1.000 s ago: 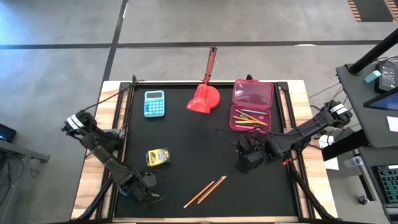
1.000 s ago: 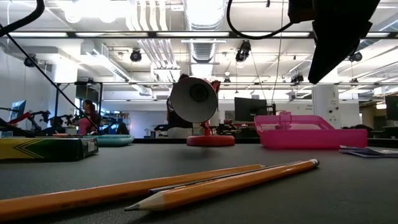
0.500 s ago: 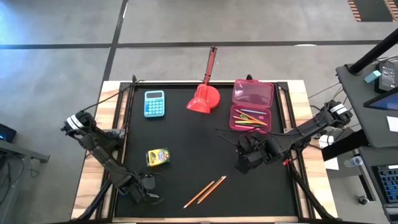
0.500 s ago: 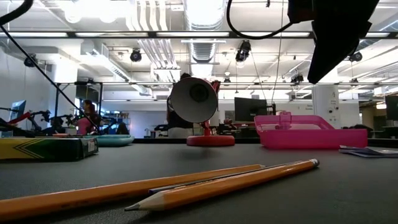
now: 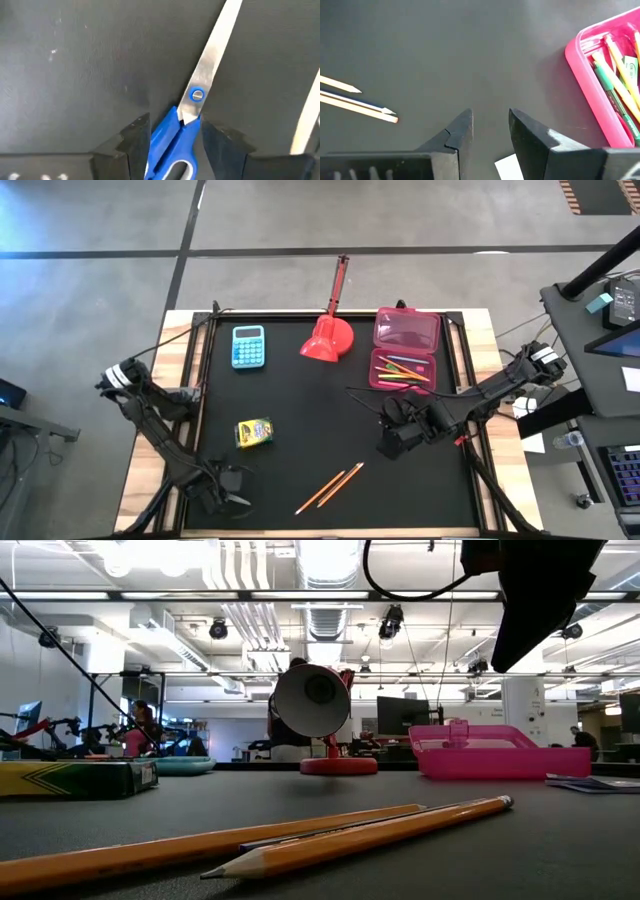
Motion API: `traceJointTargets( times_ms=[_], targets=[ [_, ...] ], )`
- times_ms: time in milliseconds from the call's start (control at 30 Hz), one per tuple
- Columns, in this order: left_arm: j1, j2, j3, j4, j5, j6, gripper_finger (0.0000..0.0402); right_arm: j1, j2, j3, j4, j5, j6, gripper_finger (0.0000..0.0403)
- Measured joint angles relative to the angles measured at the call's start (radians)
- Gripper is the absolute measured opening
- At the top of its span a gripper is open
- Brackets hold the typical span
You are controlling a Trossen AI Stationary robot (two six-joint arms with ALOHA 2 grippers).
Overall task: Pack school essentials
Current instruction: Put the blue scissors into the pink supply box
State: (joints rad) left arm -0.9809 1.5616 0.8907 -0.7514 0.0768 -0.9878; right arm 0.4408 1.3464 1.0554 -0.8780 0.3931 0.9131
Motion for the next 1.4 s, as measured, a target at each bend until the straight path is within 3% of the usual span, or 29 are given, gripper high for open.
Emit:
traceJointTargets(
  times_ms=[300, 433, 833, 1000, 1300, 1400],
  targets=[
    [-0.114, 0.000, 0.021, 0.011, -0.139, 0.033, 0.0245, 0.000, 0.000, 0.000, 0.002, 0.000, 0.000, 0.0114],
    [-0.125, 0.002, 0.014, 0.010, -0.147, 0.036, 0.0282, 0.000, 0.000, 0.000, 0.002, 0.000, 0.000, 0.0118],
    [-0.126, 0.070, -0.016, 0.052, -0.147, 0.025, 0.0289, 0.000, 0.000, 0.000, 0.005, 0.000, 0.000, 0.0118],
    [-0.118, 0.124, -0.017, 0.061, -0.139, 0.027, 0.0252, 0.000, 0.000, 0.000, 0.006, 0.000, 0.000, 0.0111],
    [-0.105, 0.145, -0.017, 0.070, -0.140, 0.029, 0.0082, 0.000, 0.000, 0.000, 0.014, 0.000, 0.000, 0.0113],
    [-0.103, 0.144, -0.015, 0.071, -0.146, 0.026, 0.0073, 0.000, 0.000, 0.000, 0.032, 0.000, 0.000, 0.0116]
  ],
)
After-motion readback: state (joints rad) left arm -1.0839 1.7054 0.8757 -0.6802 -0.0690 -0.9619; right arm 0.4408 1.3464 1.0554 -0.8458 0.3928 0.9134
